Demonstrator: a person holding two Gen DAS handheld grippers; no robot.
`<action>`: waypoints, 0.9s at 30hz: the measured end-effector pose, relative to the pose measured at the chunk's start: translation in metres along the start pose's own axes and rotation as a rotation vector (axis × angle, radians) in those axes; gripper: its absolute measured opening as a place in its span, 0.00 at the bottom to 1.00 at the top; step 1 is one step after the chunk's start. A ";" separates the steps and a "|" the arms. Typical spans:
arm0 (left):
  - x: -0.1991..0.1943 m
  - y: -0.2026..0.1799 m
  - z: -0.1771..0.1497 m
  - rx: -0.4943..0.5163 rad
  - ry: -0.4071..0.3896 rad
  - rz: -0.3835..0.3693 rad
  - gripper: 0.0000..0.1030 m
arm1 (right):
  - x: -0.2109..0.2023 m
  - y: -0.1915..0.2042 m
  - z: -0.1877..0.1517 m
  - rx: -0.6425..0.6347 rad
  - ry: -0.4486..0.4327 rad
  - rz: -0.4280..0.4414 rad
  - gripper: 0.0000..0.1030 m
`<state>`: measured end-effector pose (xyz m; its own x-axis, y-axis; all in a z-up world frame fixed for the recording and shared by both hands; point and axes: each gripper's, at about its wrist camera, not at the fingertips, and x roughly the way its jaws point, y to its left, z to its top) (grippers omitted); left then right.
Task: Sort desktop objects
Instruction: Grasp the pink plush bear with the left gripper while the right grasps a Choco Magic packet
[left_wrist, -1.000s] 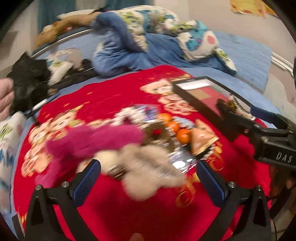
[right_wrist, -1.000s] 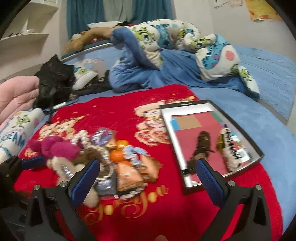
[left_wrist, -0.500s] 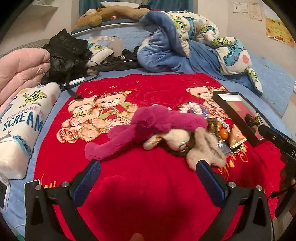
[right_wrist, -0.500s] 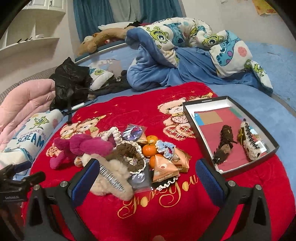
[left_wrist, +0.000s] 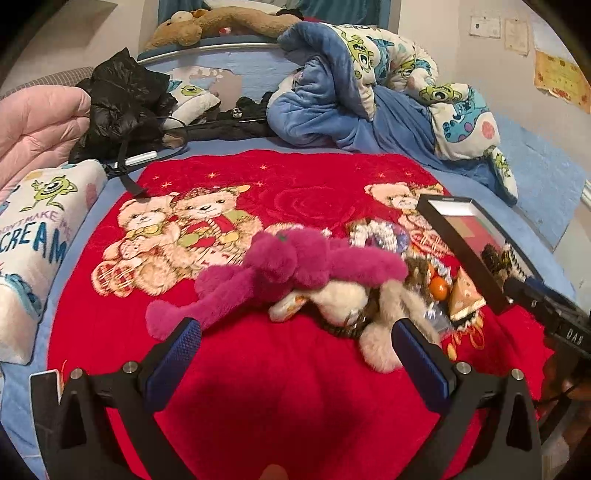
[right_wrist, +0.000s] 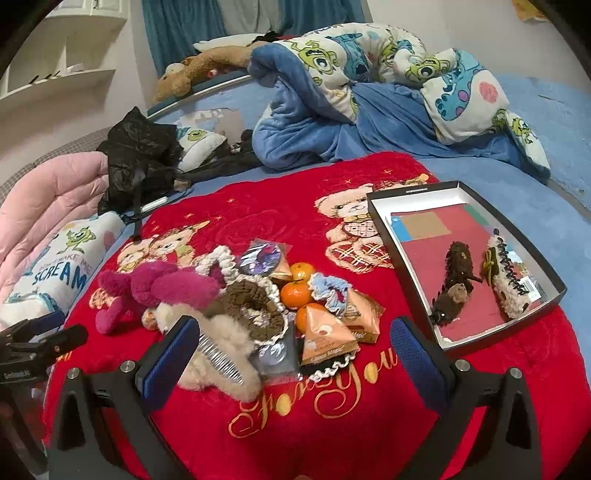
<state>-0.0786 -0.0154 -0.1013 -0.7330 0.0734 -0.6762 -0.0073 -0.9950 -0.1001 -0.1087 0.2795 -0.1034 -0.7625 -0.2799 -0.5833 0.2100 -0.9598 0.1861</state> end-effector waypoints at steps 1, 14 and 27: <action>0.003 0.000 0.003 0.000 0.000 -0.005 1.00 | 0.003 -0.001 0.002 0.002 0.005 0.001 1.00; 0.065 -0.004 0.054 -0.001 0.030 -0.027 1.00 | 0.043 -0.018 0.005 0.068 0.084 0.002 1.00; 0.149 0.014 0.053 -0.080 0.209 0.061 1.00 | 0.076 -0.031 -0.008 0.127 0.156 -0.004 0.92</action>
<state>-0.2236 -0.0221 -0.1647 -0.5734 0.0346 -0.8186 0.0922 -0.9900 -0.1064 -0.1680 0.2874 -0.1600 -0.6571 -0.2855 -0.6976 0.1208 -0.9534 0.2765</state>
